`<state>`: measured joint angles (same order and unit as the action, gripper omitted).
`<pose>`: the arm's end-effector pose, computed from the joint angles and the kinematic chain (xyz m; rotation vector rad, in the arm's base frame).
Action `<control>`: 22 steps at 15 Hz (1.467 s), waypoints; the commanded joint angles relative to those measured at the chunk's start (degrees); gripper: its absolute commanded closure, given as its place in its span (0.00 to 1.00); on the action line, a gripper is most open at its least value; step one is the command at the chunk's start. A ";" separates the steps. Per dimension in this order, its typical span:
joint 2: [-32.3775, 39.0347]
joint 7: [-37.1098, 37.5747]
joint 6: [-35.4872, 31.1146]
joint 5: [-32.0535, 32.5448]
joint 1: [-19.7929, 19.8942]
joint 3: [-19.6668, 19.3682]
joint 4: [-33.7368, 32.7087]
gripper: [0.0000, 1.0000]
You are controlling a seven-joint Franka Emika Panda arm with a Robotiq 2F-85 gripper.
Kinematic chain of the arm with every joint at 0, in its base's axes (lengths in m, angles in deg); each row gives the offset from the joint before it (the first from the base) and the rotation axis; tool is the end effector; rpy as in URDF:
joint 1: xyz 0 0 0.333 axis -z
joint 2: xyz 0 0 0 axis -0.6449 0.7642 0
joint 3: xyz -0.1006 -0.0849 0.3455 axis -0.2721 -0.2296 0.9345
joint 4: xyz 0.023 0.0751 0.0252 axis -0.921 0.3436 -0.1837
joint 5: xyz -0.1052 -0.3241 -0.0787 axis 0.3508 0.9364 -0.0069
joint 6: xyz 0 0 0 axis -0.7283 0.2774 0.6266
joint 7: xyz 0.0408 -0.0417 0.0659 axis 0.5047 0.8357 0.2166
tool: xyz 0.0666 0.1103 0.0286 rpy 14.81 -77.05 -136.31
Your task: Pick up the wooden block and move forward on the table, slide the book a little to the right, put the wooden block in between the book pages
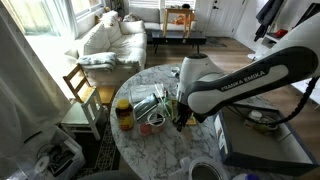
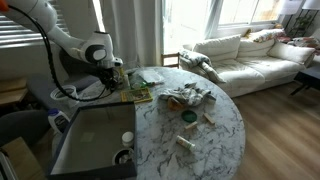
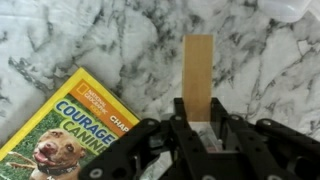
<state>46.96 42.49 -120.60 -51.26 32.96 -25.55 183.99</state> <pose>0.5943 0.1305 0.2957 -3.0638 -0.3112 0.0432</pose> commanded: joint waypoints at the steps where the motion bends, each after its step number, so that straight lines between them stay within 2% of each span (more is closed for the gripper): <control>1: 2.88 -6.12 -5.01 -1.11 1.71 2.07 -0.77 0.93; 4: 4.56 -12.76 -8.28 -1.04 3.41 3.72 -1.15 0.93; 7: 5.64 -18.69 -7.06 -0.35 4.89 4.87 -1.97 0.93; 8: 5.76 -18.38 -7.31 0.38 4.45 4.31 -2.23 0.93; 9: 5.80 -16.33 -8.37 0.90 3.58 3.42 -2.62 0.46; 10: 5.77 -15.38 -8.63 0.68 3.40 3.32 -3.13 0.45; 11: 5.49 -13.75 -8.53 1.14 2.69 2.73 -3.53 0.39; 16: 5.59 -2.28 -9.16 8.96 -2.32 -3.53 -5.17 0.02; 19: 6.20 4.64 -8.47 14.13 -5.03 -7.12 -5.20 0.00; 22: 7.01 9.75 -9.10 16.00 -6.24 -8.60 -5.23 0.00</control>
<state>52.52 46.57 -128.45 -37.96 28.71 -31.93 179.22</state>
